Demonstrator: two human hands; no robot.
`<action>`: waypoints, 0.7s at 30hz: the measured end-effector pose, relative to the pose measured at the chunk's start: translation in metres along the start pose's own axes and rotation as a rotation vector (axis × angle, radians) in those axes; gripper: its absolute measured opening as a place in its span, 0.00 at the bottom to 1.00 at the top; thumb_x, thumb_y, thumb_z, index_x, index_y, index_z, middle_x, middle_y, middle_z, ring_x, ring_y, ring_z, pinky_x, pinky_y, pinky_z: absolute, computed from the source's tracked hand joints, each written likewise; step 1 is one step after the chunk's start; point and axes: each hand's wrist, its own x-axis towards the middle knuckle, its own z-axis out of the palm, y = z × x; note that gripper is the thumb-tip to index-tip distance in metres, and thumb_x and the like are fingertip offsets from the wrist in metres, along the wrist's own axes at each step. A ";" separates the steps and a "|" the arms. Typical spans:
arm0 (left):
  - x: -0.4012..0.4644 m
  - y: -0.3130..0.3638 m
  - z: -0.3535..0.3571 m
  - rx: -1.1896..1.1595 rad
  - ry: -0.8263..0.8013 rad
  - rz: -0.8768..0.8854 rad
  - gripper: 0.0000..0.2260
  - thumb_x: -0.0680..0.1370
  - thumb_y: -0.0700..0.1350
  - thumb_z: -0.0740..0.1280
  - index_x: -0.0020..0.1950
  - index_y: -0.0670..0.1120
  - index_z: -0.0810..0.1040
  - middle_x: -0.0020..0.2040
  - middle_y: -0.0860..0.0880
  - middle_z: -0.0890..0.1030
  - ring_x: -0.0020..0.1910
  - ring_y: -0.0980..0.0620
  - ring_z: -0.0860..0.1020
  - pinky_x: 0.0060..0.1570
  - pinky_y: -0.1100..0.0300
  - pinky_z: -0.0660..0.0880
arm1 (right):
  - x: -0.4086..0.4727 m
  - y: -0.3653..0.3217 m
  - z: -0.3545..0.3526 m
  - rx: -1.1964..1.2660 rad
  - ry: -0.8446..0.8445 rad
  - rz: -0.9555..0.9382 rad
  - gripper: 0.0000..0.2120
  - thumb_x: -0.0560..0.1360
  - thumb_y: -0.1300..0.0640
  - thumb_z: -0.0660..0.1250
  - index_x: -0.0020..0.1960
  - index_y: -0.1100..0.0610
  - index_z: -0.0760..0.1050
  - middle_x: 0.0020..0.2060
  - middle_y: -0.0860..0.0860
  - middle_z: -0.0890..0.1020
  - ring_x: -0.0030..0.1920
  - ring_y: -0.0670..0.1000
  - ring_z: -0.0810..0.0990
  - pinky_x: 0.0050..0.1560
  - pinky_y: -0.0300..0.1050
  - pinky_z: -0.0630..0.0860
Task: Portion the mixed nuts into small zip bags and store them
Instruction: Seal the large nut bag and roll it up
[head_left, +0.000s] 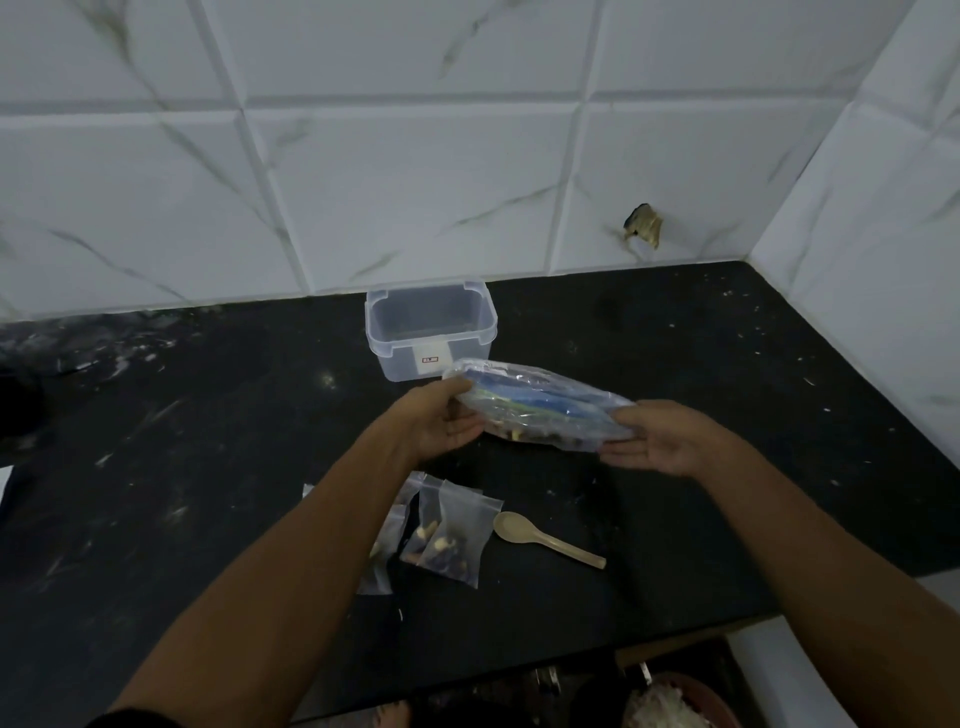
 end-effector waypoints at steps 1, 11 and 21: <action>-0.002 0.001 0.000 -0.027 -0.036 -0.002 0.12 0.77 0.42 0.70 0.59 0.44 0.73 0.54 0.39 0.81 0.50 0.44 0.82 0.44 0.52 0.80 | -0.002 -0.001 0.000 0.033 -0.040 0.001 0.12 0.76 0.63 0.67 0.58 0.60 0.72 0.52 0.62 0.81 0.51 0.60 0.82 0.50 0.55 0.79; 0.016 0.014 -0.035 0.817 0.660 0.510 0.04 0.78 0.41 0.67 0.52 0.43 0.77 0.50 0.43 0.81 0.48 0.47 0.82 0.51 0.50 0.81 | 0.024 0.008 -0.032 -0.551 0.638 -0.207 0.15 0.72 0.55 0.72 0.55 0.61 0.77 0.46 0.60 0.81 0.43 0.59 0.82 0.43 0.53 0.81; 0.014 -0.003 0.005 0.159 0.010 0.146 0.07 0.81 0.45 0.64 0.59 0.48 0.74 0.57 0.43 0.80 0.55 0.45 0.79 0.56 0.47 0.76 | 0.006 -0.002 -0.022 -0.100 -0.081 -0.048 0.22 0.67 0.57 0.74 0.59 0.60 0.76 0.54 0.60 0.82 0.53 0.57 0.81 0.53 0.51 0.79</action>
